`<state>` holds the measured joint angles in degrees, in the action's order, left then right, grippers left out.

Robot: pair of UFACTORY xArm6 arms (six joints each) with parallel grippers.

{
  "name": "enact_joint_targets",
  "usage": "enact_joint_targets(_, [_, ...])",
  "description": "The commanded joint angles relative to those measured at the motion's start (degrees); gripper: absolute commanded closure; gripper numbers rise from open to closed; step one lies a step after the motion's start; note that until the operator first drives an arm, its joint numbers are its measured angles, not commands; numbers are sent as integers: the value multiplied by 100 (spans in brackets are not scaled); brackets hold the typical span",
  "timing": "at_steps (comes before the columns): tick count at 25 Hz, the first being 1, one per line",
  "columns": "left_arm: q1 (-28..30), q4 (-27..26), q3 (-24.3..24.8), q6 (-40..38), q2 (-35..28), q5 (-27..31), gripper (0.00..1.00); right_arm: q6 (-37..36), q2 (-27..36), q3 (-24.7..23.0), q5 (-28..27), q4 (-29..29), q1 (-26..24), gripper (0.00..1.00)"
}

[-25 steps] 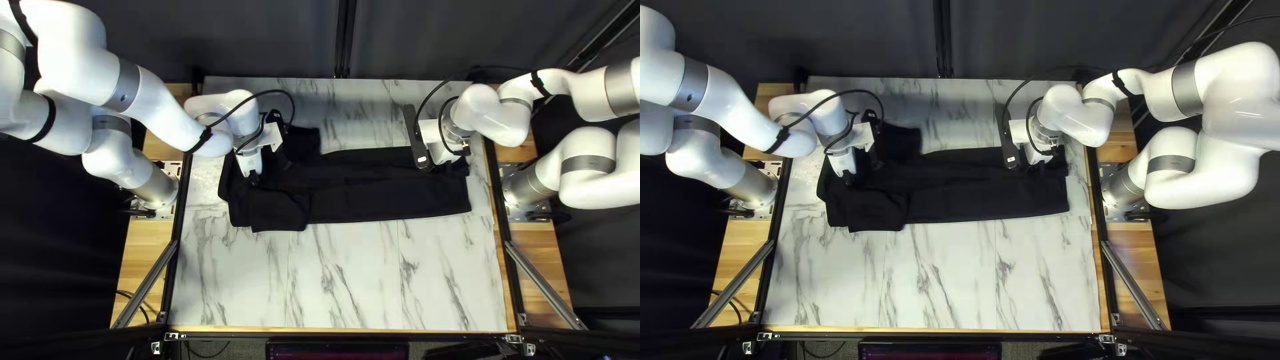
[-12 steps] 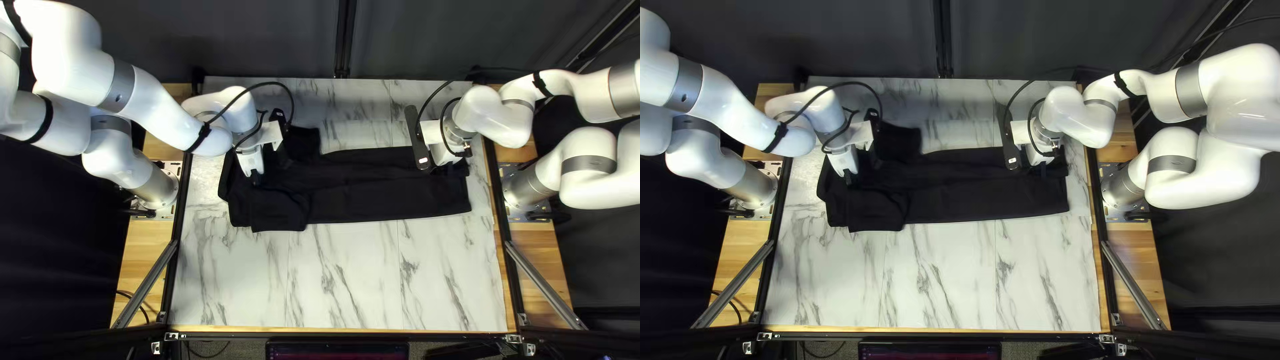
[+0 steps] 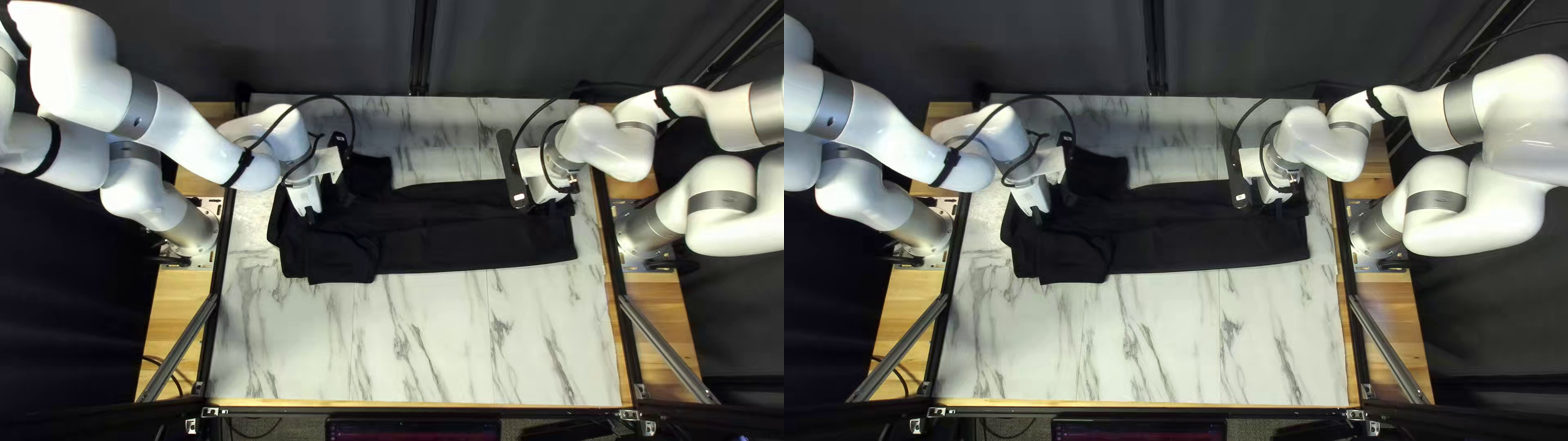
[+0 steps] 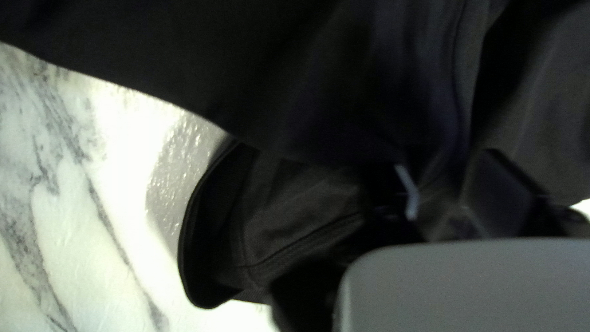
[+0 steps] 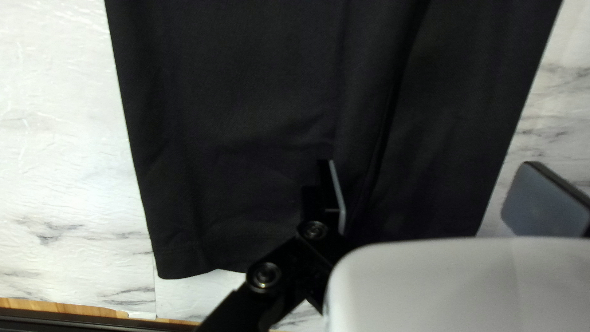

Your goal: Fold t-shirt

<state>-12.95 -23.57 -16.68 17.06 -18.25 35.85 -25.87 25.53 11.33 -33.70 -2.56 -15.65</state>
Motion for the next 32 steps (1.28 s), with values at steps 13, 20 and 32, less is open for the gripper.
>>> enact_joint_targets(13, [1270,1148,364,-1700,-580,-341,100,-94,-52,33,48,0,-36,0])
enact_joint_targets(20, [1478,1477,411,-1998,-569,-475,99,-37,-229,364,-6,77,108,0])
enact_joint_targets(32, [1589,1891,442,-2317,-549,-544,94,-330,-1114,997,466,-191,458,0])
